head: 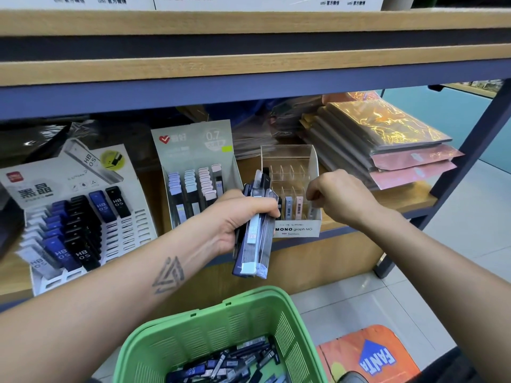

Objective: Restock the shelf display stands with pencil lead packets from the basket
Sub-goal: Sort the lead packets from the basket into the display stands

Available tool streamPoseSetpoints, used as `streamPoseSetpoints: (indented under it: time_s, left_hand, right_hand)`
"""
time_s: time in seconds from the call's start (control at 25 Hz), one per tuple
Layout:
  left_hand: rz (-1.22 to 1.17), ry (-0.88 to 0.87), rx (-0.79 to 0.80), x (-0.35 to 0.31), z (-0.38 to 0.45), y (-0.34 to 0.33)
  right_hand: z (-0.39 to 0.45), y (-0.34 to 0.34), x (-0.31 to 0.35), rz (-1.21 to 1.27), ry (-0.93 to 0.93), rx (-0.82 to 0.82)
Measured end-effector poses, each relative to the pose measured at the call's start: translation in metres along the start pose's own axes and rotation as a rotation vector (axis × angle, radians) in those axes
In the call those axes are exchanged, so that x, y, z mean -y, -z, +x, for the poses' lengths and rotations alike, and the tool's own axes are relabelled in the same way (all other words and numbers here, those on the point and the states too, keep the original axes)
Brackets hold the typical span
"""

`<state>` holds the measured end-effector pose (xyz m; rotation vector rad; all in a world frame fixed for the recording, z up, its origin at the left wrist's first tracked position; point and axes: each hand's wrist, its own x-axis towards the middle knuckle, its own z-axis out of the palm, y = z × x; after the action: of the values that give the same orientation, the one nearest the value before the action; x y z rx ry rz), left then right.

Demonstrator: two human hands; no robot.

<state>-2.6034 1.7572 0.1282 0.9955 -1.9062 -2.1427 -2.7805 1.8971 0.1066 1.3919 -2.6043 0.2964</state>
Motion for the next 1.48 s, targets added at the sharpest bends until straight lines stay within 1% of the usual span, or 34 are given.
streamPoseSetpoints:
  time_s: [0.08,0.28,0.36,0.4,0.44,0.48,0.52,0.56,0.6,0.64,0.68,0.72,0.88,1.08,1.24,1.4,1.48]
  left_hand:
    - [-0.004,0.000,0.002,0.001,0.000,0.000]
    - [-0.043,-0.002,0.025,0.001,0.000,0.000]
    - [-0.067,-0.002,0.034,0.002,-0.001,0.000]
    - [-0.073,0.001,0.037,0.002,-0.002,0.001]
    - [-0.079,0.006,0.039,0.002,-0.003,0.001]
    - [-0.089,0.010,0.038,0.003,-0.004,0.001]
    - [-0.098,0.013,0.036,0.004,-0.005,0.002]
    - [-0.104,0.011,0.035,0.004,-0.006,0.002]
    - [-0.113,0.010,0.034,0.005,-0.008,0.003]
    - [-0.121,0.011,0.033,0.005,-0.009,0.004]
    - [-0.132,0.014,0.029,0.006,-0.010,0.005]
    - [-0.147,0.018,0.025,0.007,-0.012,0.008]
    - [-0.196,0.053,0.035,0.008,-0.021,0.015]
    - [-0.203,0.035,0.055,0.006,-0.039,0.026]
    - [-0.224,0.024,0.043,0.008,-0.062,0.043]
    - [-0.198,0.046,-0.039,0.019,-0.074,0.067]
    - [-0.209,0.076,-0.058,0.023,-0.079,0.080]
  right_hand:
    - [-0.001,-0.004,0.001,-0.044,-0.006,-0.021]
    - [-0.002,-0.015,-0.003,-0.145,0.083,-0.136]
    - [-0.001,-0.011,0.001,-0.097,0.075,-0.165]
    - [0.000,-0.007,0.005,0.020,0.048,-0.176]
    - [0.000,-0.001,0.011,0.236,-0.007,-0.147]
    - [0.000,0.004,0.018,0.542,-0.070,-0.061]
    - [-0.002,0.010,0.025,0.862,-0.114,0.068]
    - [-0.005,0.014,0.032,1.111,-0.124,0.190]
    - [-0.008,0.016,0.036,1.256,-0.107,0.292]
    - [-0.011,0.017,0.040,1.305,-0.074,0.383]
    - [-0.013,0.017,0.045,1.296,-0.041,0.452]
    - [-0.014,0.017,0.051,1.272,-0.026,0.488]
    - [-0.016,0.015,0.066,1.298,-0.031,0.474]
    - [-0.015,0.016,0.077,1.321,0.022,0.476]
    - [-0.016,0.014,0.096,1.425,0.022,0.502]
    - [-0.013,0.004,0.119,1.555,-0.062,0.549]
    - [-0.008,0.003,0.123,1.661,-0.093,0.572]
